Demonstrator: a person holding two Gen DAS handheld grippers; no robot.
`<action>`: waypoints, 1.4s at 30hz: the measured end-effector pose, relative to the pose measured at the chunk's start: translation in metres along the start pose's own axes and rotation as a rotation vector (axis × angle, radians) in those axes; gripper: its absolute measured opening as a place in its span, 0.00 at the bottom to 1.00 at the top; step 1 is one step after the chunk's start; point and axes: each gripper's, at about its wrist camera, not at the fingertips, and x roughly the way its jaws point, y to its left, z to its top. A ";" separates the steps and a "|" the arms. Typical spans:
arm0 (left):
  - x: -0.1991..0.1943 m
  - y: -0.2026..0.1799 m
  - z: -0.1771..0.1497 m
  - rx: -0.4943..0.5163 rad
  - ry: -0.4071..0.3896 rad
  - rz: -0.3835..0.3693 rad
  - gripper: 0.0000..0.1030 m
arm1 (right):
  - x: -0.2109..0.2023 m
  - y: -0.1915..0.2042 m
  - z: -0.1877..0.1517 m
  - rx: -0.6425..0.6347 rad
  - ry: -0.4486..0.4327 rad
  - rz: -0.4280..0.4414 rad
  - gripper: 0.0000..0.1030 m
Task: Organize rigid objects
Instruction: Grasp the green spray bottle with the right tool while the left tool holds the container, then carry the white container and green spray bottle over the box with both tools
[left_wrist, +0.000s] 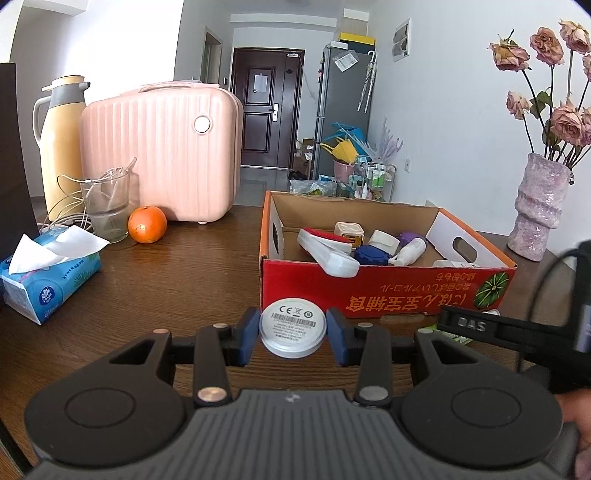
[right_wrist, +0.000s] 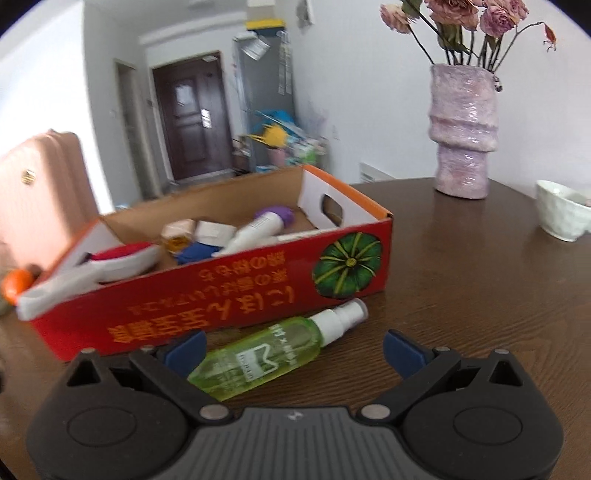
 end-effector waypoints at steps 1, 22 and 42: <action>0.000 0.000 0.000 0.000 0.000 0.000 0.39 | 0.003 0.003 0.001 0.003 0.008 -0.002 0.96; -0.002 0.001 -0.001 0.005 -0.001 -0.010 0.39 | -0.003 -0.010 -0.012 -0.202 0.070 0.063 0.30; -0.007 -0.002 0.000 0.015 -0.022 -0.013 0.39 | -0.056 -0.028 -0.012 -0.186 -0.063 0.197 0.29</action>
